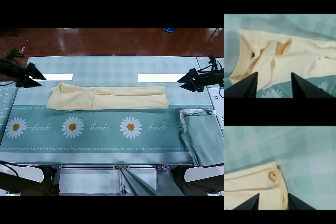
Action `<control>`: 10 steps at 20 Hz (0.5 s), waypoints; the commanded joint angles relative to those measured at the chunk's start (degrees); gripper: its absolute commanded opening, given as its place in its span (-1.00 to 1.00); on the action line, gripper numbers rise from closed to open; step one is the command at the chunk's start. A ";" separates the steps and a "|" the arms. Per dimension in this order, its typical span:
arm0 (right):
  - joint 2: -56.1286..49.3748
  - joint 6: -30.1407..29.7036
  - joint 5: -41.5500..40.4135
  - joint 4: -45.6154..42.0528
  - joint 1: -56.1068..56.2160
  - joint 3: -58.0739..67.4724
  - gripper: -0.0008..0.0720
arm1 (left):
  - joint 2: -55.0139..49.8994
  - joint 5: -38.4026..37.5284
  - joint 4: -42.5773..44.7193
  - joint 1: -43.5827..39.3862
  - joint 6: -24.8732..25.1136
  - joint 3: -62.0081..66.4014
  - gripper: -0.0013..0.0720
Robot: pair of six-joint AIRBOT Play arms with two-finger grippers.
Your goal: Fold the shirts.
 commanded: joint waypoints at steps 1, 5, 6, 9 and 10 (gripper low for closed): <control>3.13 1.66 0.66 -6.40 -2.67 -4.87 0.16 | 13.97 13.35 4.59 3.50 -0.09 -5.75 0.42; 1.68 -0.72 -8.04 1.29 1.57 -13.49 0.16 | 33.57 31.45 4.48 -3.28 1.22 -27.12 0.42; 0.52 -0.83 -8.44 2.03 2.86 -13.46 0.16 | 36.35 32.76 4.48 -5.29 1.20 -31.08 0.42; -2.71 -1.81 -8.57 5.31 6.25 -13.46 0.16 | 38.95 31.93 4.44 -11.15 1.18 -37.27 0.42; -3.26 -2.21 -8.72 6.14 7.39 -13.46 0.16 | 38.49 31.71 4.44 -13.22 1.18 -37.62 0.42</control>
